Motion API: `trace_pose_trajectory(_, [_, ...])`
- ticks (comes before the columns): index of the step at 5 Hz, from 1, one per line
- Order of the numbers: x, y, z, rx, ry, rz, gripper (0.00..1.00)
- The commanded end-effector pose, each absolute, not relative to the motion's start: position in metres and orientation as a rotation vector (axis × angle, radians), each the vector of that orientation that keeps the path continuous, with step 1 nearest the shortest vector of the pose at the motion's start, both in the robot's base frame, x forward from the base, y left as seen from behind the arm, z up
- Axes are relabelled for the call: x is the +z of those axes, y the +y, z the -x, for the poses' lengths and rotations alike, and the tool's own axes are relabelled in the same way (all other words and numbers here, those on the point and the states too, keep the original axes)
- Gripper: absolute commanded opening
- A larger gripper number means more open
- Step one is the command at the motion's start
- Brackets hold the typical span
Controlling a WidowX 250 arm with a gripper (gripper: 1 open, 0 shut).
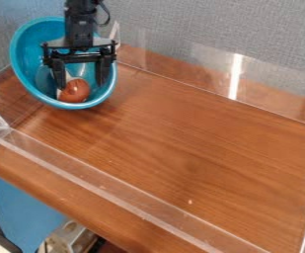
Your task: Put the mushroom in the blue bowl
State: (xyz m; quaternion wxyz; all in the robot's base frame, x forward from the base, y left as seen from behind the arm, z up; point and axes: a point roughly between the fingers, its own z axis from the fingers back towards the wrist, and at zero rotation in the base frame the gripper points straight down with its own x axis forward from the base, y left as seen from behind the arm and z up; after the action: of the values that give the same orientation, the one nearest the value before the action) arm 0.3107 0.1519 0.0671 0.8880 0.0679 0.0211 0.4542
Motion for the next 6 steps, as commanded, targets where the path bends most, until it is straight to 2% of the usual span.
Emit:
trace_pose_trajectory(1, [0.083,0.153,-0.314,0.958,-0.003,-0.143,1.0])
trace_pose_trajectory(2, [0.085,0.155,-0.313,0.977,-0.002,-0.145,0.0])
trace_pose_trajectory(3, [0.083,0.16,-0.311,1.005,-0.009,-0.147,1.0])
trace_pose_trajectory(4, [0.081,0.165,-0.31,1.032,-0.017,-0.151,1.0])
trace_pose_trajectory(6, [0.065,0.183,-0.316,0.99,-0.023,-0.156,1.0])
